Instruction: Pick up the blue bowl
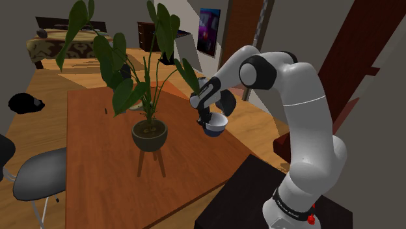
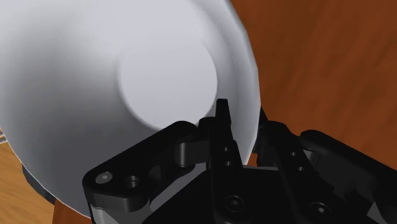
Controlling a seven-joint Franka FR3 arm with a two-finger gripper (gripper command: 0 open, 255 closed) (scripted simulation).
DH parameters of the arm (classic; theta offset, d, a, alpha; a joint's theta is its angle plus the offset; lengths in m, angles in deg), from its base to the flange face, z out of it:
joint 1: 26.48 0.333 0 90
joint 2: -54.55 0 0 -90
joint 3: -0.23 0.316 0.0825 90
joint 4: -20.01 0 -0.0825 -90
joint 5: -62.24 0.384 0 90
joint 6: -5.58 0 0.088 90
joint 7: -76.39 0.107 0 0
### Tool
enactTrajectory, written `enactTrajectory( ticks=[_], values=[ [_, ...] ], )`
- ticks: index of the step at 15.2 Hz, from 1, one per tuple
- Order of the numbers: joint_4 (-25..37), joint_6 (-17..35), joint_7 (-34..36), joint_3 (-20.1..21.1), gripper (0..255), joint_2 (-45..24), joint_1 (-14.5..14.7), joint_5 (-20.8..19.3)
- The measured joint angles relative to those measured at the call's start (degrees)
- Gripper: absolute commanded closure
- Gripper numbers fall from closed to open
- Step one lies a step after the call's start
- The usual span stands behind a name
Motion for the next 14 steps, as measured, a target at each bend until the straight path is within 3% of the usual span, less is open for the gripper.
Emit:
enactTrajectory(
  ticks=[14],
  values=[
    [-0.02,-6.94,-0.94,-0.48,255,7.07,0.46,-0.42]
  ],
)
